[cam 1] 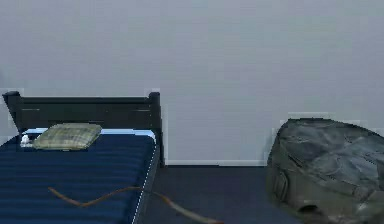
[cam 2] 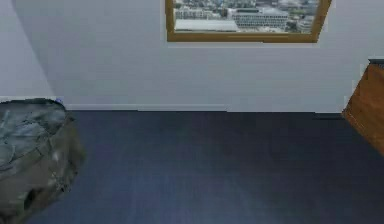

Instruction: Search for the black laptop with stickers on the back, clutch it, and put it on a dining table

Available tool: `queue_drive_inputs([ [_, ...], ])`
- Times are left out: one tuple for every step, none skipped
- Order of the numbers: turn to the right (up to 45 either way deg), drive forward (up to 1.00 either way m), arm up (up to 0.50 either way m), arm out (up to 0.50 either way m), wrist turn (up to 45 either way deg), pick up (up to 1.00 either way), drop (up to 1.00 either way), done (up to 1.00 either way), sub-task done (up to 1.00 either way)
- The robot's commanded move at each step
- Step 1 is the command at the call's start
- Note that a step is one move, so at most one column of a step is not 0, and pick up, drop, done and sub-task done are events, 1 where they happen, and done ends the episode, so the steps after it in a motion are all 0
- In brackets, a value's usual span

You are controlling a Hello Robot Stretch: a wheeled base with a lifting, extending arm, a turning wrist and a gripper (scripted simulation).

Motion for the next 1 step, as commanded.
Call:
queue_drive_inputs([
  [-45.0,0.00,0.00,0.00,0.0,0.00,0.00,0.00,0.00],
])
